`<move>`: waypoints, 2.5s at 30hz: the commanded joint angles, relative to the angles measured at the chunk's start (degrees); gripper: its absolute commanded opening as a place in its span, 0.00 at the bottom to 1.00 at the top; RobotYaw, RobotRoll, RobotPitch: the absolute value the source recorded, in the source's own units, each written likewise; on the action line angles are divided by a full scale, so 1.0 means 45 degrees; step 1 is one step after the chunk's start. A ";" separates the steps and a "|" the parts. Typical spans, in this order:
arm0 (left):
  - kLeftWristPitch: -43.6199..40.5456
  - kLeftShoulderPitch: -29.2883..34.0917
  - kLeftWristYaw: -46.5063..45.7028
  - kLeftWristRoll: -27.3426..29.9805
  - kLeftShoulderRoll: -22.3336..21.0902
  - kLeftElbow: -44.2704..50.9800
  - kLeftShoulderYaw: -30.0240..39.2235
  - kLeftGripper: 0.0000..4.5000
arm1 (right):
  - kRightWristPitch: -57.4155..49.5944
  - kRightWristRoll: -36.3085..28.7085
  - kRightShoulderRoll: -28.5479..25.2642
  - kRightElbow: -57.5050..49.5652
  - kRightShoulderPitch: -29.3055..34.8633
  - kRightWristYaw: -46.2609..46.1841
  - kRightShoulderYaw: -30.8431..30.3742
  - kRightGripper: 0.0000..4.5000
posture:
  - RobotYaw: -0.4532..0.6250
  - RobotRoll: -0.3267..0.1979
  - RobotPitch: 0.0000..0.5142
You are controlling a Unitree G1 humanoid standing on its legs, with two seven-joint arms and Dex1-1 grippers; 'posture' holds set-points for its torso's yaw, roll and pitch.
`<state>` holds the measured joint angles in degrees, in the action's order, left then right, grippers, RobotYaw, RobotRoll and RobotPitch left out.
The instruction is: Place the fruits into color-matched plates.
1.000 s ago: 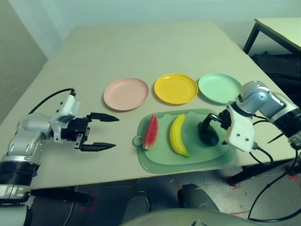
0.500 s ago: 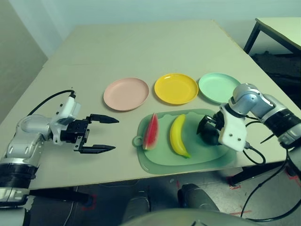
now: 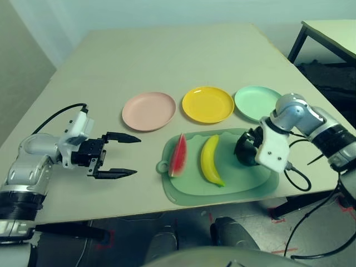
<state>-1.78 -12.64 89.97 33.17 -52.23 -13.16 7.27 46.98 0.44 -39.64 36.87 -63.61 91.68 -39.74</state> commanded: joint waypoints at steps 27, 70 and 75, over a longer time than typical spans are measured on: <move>-0.0895 0.1410 -0.1962 -0.0445 0.0076 0.1496 0.1174 1.00 | -0.2387 1.0256 0.1690 0.9186 -0.2475 -1.1211 -0.1174 0.91 | 0.34 0.62 0.10; 0.0050 0.1078 0.0428 0.0074 0.0334 0.0941 0.0952 1.00 | -0.3488 0.1910 0.1717 -0.5932 0.1703 -0.0103 -0.0238 0.99 | 0.32 0.62 0.11; 0.0015 0.1228 0.0341 0.0081 0.0359 0.1074 0.0994 1.00 | -0.2931 0.2955 0.1706 -0.4768 0.1417 -0.0052 -0.0424 0.99 | 0.33 0.62 0.12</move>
<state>-1.55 -7.55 91.69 33.50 -50.72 -9.03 10.95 32.89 12.16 -32.09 14.15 -56.27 91.26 -40.43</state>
